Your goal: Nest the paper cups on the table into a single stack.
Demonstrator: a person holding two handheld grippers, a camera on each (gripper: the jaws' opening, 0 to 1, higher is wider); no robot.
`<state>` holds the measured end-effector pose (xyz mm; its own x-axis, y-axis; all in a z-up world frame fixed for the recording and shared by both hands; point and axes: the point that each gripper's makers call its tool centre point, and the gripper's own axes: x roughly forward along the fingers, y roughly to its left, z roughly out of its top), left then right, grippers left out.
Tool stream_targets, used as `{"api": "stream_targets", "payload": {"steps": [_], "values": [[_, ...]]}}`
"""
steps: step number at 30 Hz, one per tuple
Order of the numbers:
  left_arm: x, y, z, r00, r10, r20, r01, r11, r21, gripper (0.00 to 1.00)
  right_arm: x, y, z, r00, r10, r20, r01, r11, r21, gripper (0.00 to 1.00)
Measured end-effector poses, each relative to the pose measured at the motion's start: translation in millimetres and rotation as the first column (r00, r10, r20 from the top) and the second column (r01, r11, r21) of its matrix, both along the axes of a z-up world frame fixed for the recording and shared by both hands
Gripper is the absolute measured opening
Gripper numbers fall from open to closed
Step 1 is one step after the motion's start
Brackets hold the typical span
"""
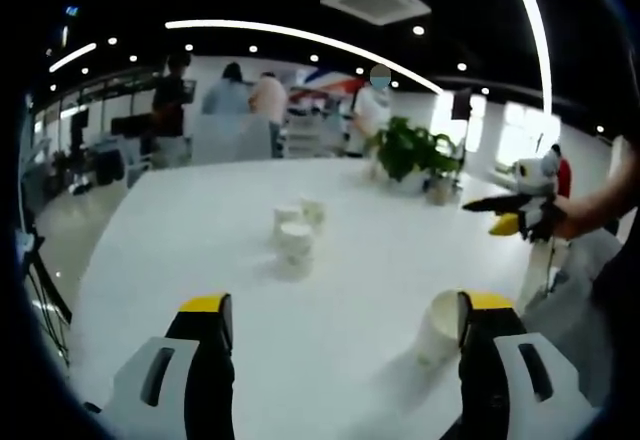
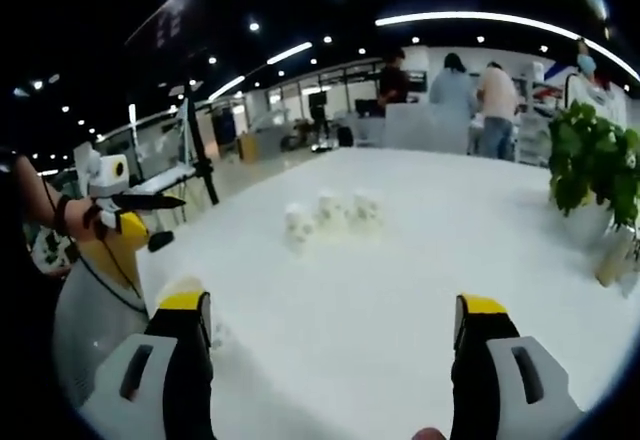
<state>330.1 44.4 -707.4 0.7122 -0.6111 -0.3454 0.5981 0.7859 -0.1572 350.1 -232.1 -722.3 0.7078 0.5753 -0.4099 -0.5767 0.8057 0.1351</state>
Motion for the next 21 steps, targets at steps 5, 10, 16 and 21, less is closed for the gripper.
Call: {"api": "stream_targets", "payload": {"steps": [5,10,16,21], "values": [[-0.2,0.9,-1.4,1.000,0.003,-0.006,-0.003,1.000,0.001,0.93,-0.7,1.7,-2.8,1.000,0.007,-0.006,-0.007,1.000,0.002,1.00],[1.1,-5.3,-1.2,1.000,-0.010,-0.007,0.010,1.000,0.006,0.93,-4.1,2.3,-3.7,1.000,0.013,-0.014,-0.013,1.000,0.001,0.98],[11.0,-11.2,3.3,1.000,-0.018,0.005,0.018,1.000,0.005,0.93,-5.5,-2.2,-6.2,1.000,0.009,-0.017,-0.009,1.000,-0.006,0.97],[19.4,-14.2,4.0,1.000,-0.025,0.011,0.025,1.000,0.000,0.93,-4.6,-3.6,-6.2,1.000,0.009,-0.014,-0.009,1.000,-0.016,0.96]]}}
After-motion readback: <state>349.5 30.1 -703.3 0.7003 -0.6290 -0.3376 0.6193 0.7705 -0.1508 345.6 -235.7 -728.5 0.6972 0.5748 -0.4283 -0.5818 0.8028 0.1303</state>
